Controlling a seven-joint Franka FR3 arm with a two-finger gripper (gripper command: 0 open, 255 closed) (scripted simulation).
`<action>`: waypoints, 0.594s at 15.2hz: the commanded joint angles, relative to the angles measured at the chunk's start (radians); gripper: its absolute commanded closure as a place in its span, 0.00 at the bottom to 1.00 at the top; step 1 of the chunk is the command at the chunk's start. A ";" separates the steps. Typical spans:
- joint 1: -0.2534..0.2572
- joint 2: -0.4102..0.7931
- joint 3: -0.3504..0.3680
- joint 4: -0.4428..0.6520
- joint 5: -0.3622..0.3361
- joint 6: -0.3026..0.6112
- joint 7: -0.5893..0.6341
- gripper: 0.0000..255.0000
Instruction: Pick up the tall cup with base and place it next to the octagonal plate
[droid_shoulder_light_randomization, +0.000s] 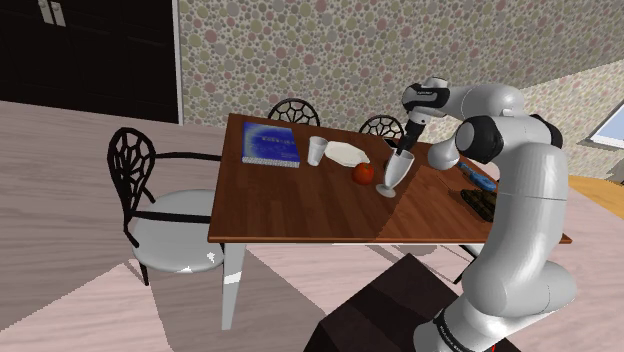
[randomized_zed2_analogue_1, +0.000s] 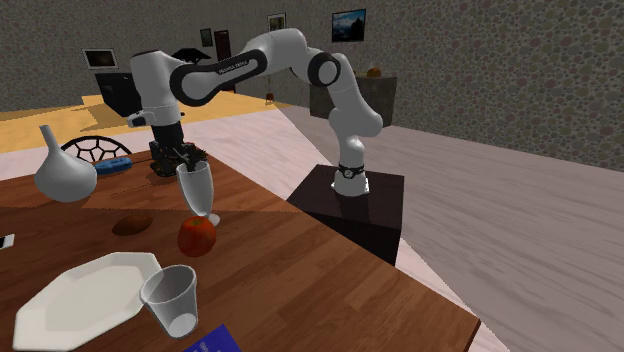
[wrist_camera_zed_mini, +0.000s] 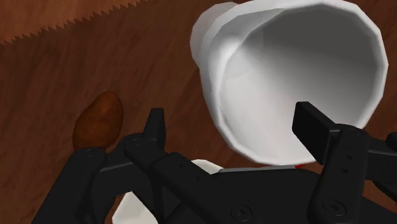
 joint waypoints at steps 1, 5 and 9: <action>0.000 0.000 0.000 0.000 0.000 0.000 0.000 0.00; -0.012 0.001 -0.002 0.130 -0.003 -0.128 0.006 0.00; -0.012 0.001 -0.002 0.130 -0.003 -0.128 0.006 0.00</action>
